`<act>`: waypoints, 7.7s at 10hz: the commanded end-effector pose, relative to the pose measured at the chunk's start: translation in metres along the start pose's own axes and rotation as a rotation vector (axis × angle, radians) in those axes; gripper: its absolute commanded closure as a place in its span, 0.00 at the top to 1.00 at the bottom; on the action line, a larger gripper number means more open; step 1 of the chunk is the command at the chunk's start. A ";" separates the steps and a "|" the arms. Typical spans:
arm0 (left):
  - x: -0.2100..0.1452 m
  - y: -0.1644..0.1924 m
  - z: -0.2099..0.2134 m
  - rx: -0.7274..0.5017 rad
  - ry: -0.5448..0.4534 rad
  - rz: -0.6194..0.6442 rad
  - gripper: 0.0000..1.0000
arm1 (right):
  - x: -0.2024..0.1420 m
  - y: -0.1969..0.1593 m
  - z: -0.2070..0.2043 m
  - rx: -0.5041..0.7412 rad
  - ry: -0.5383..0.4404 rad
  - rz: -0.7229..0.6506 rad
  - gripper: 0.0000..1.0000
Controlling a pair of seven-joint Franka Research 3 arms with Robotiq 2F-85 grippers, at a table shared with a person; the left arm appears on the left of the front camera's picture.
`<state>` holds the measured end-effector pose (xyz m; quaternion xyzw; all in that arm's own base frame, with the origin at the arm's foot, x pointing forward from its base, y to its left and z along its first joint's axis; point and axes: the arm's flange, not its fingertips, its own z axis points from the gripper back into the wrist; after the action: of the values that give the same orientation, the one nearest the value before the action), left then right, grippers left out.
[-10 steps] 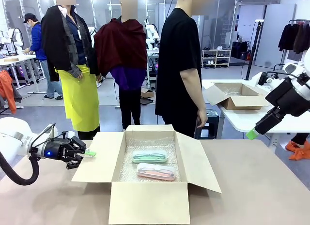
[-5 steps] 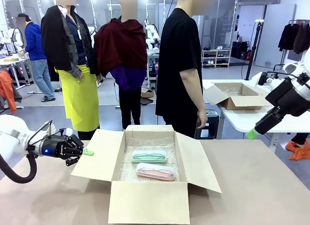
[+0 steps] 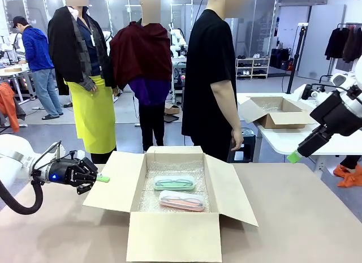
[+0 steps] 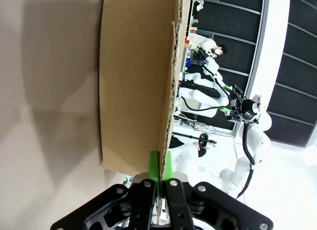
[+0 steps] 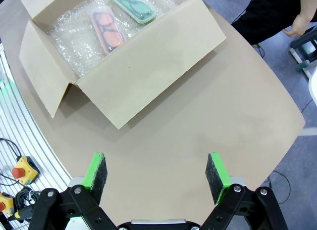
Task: Pack the glasses set securely to prepare it for shipping.
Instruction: Position the Package Box on the left side of the table.
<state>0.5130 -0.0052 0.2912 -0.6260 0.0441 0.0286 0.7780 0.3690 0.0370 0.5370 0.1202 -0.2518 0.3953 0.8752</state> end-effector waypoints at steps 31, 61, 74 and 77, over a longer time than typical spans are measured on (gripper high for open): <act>-0.050 0.028 0.293 0.130 -0.143 -0.260 1.00 | 0.005 0.003 0.001 -0.014 0.014 -0.017 1.00; -0.212 -0.255 0.097 0.830 0.234 -1.219 1.00 | 0.005 0.003 0.001 -0.014 0.014 -0.017 1.00; -0.210 -0.258 0.080 0.839 0.217 -1.272 1.00 | 0.005 0.003 0.001 -0.014 0.014 -0.017 1.00; -0.210 -0.258 0.080 0.839 0.217 -1.272 1.00 | 0.005 0.003 0.001 -0.014 0.014 -0.017 1.00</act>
<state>0.3331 0.0194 0.5789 -0.1897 -0.2489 -0.5087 0.8021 0.3693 0.0372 0.5376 0.1200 -0.2521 0.3952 0.8752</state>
